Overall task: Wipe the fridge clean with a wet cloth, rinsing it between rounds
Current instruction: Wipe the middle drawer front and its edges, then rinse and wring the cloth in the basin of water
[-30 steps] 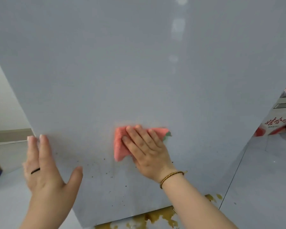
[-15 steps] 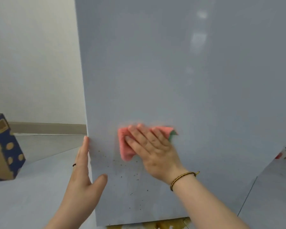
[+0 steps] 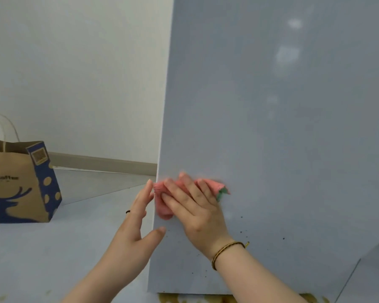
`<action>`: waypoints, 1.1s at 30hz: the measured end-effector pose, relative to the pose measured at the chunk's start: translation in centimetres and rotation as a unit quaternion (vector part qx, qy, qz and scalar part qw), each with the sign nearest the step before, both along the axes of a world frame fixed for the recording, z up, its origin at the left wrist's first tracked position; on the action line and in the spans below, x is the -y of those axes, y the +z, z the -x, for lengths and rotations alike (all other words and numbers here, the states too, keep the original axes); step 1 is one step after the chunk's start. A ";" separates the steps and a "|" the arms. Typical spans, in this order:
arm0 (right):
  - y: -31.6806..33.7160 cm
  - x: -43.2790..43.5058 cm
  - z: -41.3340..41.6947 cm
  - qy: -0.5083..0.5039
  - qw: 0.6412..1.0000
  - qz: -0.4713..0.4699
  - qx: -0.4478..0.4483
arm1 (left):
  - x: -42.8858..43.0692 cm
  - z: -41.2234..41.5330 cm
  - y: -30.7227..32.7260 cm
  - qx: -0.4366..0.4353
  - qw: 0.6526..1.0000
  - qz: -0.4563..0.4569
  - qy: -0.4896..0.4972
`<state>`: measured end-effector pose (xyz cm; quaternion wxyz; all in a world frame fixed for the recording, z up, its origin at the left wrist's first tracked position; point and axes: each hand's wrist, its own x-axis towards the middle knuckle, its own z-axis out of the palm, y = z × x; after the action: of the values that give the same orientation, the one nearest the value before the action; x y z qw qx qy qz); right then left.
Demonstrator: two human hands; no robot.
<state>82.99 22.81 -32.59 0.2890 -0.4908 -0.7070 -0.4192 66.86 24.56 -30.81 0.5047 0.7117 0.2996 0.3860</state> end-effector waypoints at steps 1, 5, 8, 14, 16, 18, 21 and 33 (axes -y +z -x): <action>0.6 0.3 0.4 0.016 1.000 -0.004 -0.004 | -0.1 0.3 0.0 0.000 1.000 0.021 0.005; 5.0 2.1 2.9 0.076 0.969 0.034 -0.233 | -0.5 1.0 1.4 0.047 0.997 0.052 0.036; 8.9 3.3 4.7 0.171 0.752 0.226 -0.595 | 0.2 1.2 3.3 0.096 0.993 0.061 0.028; 10.2 2.5 6.3 0.211 0.548 0.330 -0.739 | 0.3 2.2 4.7 0.151 0.979 0.114 0.081; 10.8 1.9 6.9 0.213 0.469 0.352 -0.781 | -0.2 2.7 5.3 0.148 0.970 0.154 0.117; 12.2 1.3 7.7 0.210 0.370 0.358 -0.831 | -0.4 3.2 7.2 0.143 0.958 0.204 0.139; 15.8 0.3 9.3 0.203 0.281 0.400 -0.848 | -0.5 5.0 11.5 0.148 0.933 0.270 0.188; 37.4 -1.1 23.4 0.125 0.380 0.646 -0.651 | 3.2 20.9 33.5 0.232 0.803 0.421 0.352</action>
<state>59.62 23.94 4.83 0.3052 -0.5569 -0.4126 0.6530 46.00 21.37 2.73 0.6384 0.1642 0.5364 0.5271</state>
